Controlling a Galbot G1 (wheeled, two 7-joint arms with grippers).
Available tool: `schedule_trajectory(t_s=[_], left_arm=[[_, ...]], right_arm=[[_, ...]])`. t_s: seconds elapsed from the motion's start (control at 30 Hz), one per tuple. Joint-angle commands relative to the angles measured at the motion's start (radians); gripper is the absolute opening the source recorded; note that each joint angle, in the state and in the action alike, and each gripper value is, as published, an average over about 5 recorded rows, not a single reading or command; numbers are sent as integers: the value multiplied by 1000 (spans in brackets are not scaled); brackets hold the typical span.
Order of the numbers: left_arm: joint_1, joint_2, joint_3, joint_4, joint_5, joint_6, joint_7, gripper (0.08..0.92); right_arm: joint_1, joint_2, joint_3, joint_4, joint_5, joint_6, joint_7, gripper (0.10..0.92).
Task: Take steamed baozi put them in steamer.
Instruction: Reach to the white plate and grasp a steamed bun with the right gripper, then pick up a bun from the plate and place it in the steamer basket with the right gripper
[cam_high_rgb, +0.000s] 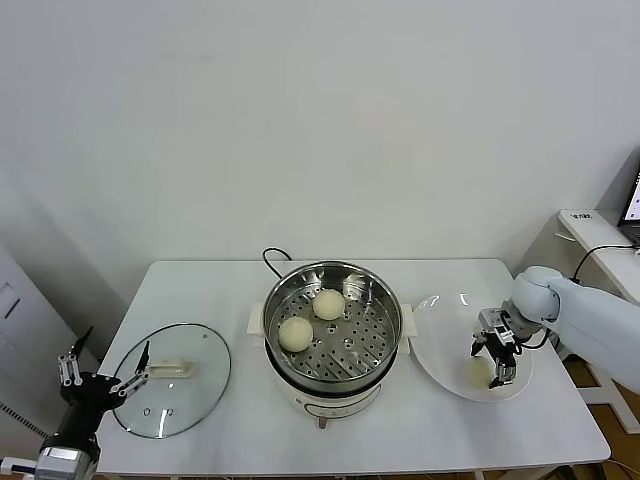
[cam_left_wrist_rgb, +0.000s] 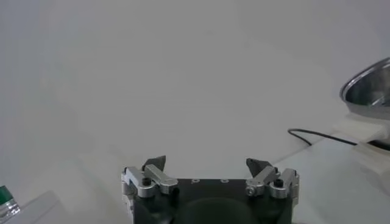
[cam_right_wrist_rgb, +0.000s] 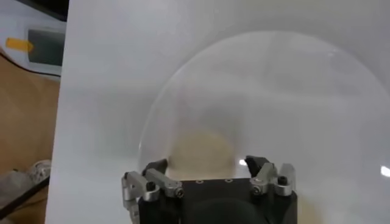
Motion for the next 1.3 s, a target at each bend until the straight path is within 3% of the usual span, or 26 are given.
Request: schedule_trajectory(t_s=[0.03,0.27,0.47,0.73,0.87,1.3], left_arm=[[2,-2,-2,2,-1,-1,0,823],[-3,4,-4,-4,-6,4,-1,823],[-8,3,-2,-3,-5,4,-1,823],[-17,-3,0,-3,-3,5,-1,823],[-22,-6,2,-2,-3,5,-2,823],[-13,-16,-23,0,-15,0,-2,823]], right_arm=[[-32,4,12,-8,-20,0,14,622],[110,-1,-78,12,40,7,0,457],[490,54,-322,18,222,49,-32,444],[883,300,-474,21,459,157,-65,450],[885,378,-425,86,408,218,-71,447],[555,475,-289,423,7,430,-83,450]])
